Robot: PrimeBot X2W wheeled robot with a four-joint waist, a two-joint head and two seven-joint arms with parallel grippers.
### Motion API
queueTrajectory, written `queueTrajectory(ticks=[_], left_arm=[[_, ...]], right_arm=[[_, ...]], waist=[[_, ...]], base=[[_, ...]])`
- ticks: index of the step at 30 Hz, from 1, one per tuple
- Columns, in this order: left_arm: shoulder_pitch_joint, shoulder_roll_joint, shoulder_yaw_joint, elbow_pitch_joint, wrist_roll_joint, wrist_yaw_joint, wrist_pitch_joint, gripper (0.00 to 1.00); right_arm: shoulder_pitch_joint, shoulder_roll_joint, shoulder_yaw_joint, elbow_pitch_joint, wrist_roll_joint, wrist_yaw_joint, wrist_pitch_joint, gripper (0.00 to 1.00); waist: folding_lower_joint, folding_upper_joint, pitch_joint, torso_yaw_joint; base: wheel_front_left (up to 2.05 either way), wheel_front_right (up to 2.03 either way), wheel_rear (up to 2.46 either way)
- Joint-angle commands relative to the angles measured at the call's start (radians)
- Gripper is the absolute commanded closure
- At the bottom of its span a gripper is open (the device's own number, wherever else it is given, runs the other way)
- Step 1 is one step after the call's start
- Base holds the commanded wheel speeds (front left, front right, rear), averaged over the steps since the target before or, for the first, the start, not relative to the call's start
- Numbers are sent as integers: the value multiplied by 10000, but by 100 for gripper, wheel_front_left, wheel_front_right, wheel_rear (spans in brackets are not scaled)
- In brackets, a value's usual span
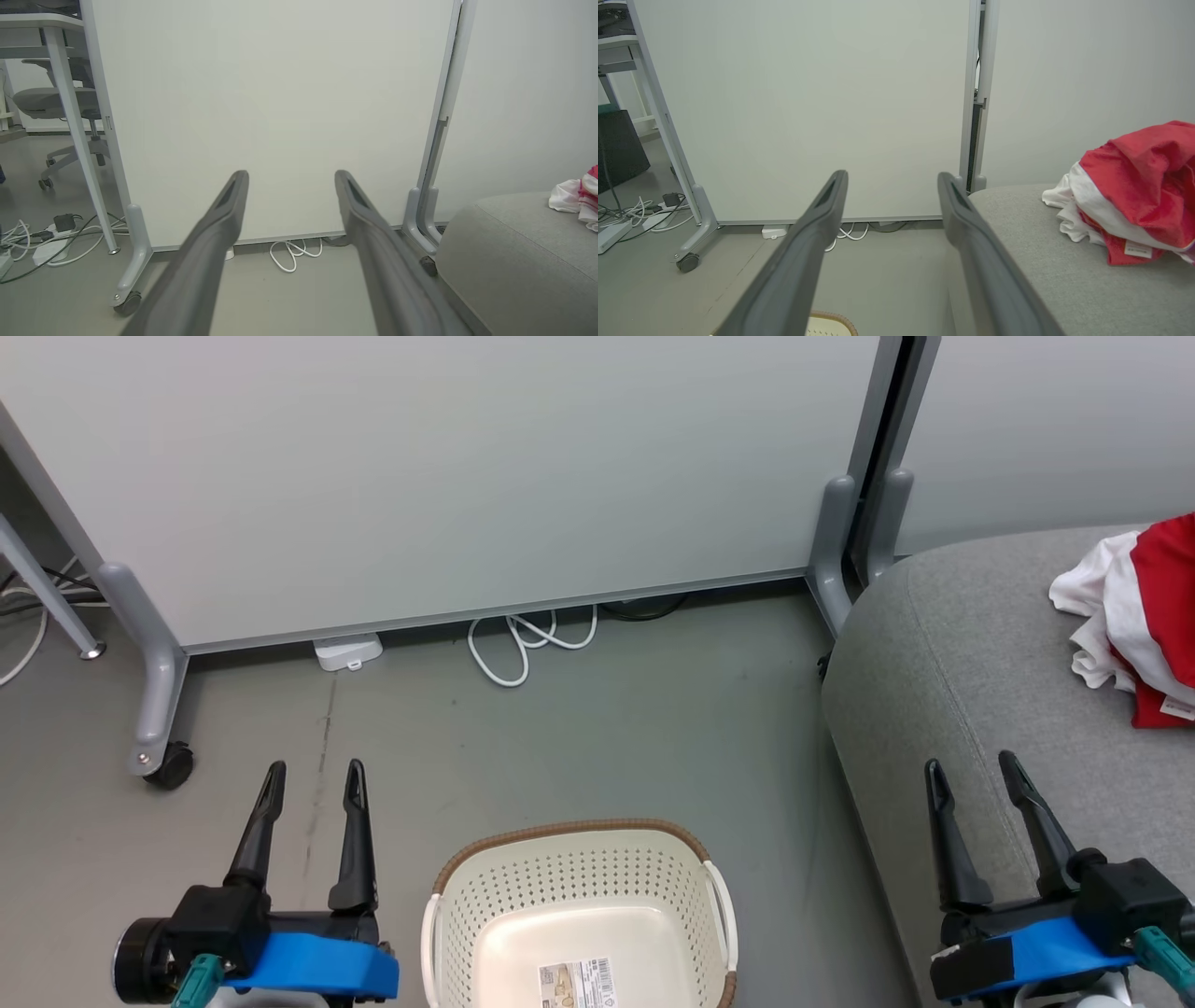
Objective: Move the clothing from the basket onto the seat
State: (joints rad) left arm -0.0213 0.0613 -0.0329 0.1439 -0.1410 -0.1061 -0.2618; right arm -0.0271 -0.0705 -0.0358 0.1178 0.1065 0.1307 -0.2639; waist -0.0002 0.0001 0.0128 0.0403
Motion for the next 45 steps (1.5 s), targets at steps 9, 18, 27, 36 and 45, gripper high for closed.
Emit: queueTrajectory(ticks=[9, 18, 27, 36, 45], left_arm=[[158, -93, 292, 175, 166, -150, -46, 0], [93, -96, 300, 367, 265, -138, 7, 100], [189, -112, 386, 777, -684, -145, 325, 100], [57, -111, 509, 779, -2439, -159, 742, 100], [-85, -110, 645, 798, -4180, -174, 1162, 100]], right_arm=[[76, 154, 138, 362, -67, 1, -7, 0], [-13, 152, 141, 530, -56, 0, 1, 100], [10, 163, 40, 951, 902, 0, 307, 100], [-79, 168, -45, 952, 2676, 0, 723, 100], [-195, 173, -143, 980, 4436, 0, 1147, 100]], waist=[[2, -1, -87, 157], [3, -1, -50, 239], [3, -1, -53, 215], [3, -1, -56, 169], [3, -1, -59, 118]], base=[[0, 0, 0], [0, 0, 0], [0, 0, 0], [0, 0, 0], [0, 0, 0]])
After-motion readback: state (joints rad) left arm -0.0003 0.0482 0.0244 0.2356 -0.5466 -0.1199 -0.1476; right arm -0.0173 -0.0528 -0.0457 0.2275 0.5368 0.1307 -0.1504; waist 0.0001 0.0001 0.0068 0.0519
